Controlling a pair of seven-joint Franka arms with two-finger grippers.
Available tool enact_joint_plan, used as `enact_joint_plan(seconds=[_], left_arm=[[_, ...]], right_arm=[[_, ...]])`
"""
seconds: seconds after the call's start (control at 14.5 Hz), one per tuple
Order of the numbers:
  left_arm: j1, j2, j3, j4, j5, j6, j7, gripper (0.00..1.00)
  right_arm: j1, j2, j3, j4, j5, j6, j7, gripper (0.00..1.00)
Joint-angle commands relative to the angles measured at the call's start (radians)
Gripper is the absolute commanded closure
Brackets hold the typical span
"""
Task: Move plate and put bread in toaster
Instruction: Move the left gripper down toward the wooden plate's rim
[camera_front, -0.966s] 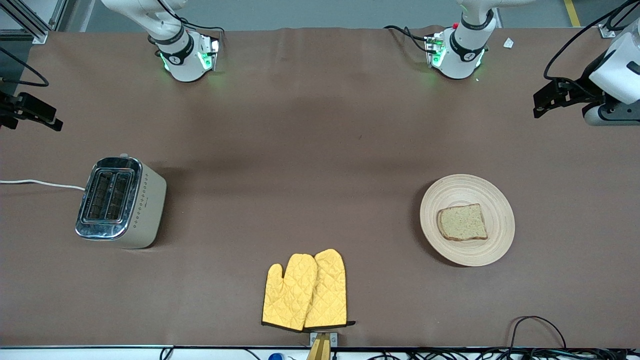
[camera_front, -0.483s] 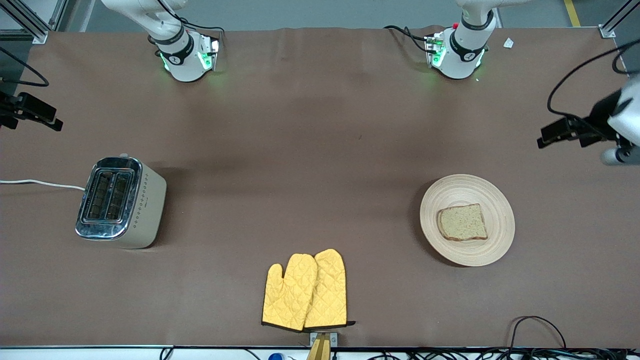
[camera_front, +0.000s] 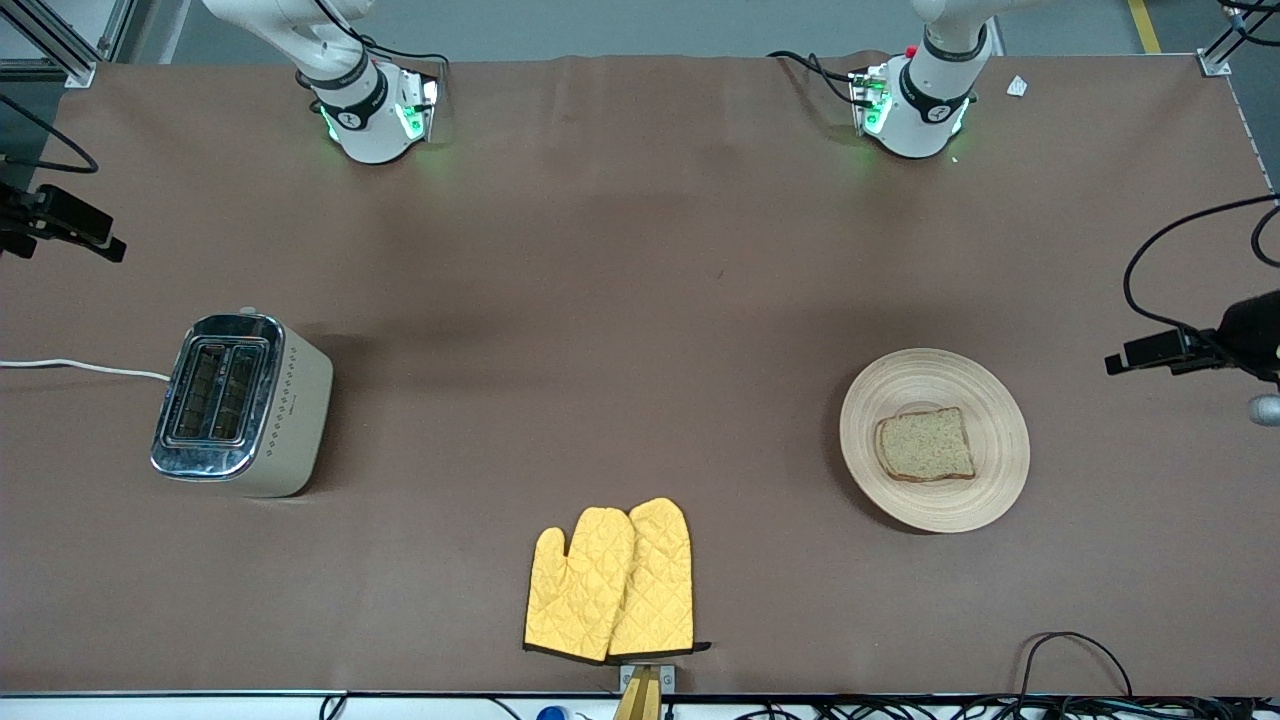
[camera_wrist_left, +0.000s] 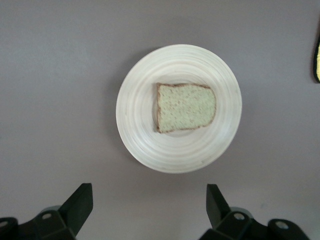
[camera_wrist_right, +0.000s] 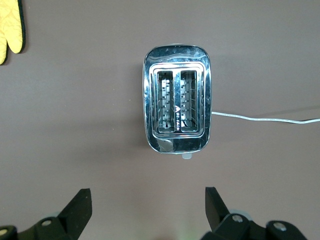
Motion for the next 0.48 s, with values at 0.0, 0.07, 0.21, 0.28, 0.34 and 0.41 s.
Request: enact_joint_plan(seconds=[0.0,0.07,0.21,0.28,0.34,0.41], left_arm=[[0.038,0.067,-0.004,-0.015,-0.057,0.073,0.092,0.0],[0.057,0.099,-0.004,-0.018,-0.088,0.093,0.132,0.0],[0.102,0.168,-0.004,-0.017,-0.163,0.117,0.227,0.0],[0.123,0.206,-0.004,-0.017,-0.198,0.133,0.294,0.0],[0.14,0.243,-0.004,-0.015,-0.224,0.149,0.356,0.0],[0.154,0.277,-0.004,-0.012,-0.253,0.162,0.406,0.0]], right_arm=[[-0.008,-0.01,0.01,-0.007,-0.005,-0.008,0.016,0.0],[-0.008,-0.009,0.01,-0.007,-0.005,-0.008,0.015,0.0],[-0.008,-0.01,0.01,-0.007,-0.005,-0.008,0.015,0.0],[-0.008,-0.01,0.01,-0.007,-0.005,-0.008,0.016,0.0],[-0.008,-0.01,0.01,-0.007,-0.005,-0.008,0.015,0.0],[-0.008,-0.01,0.01,-0.007,-0.004,-0.01,0.016,0.0]])
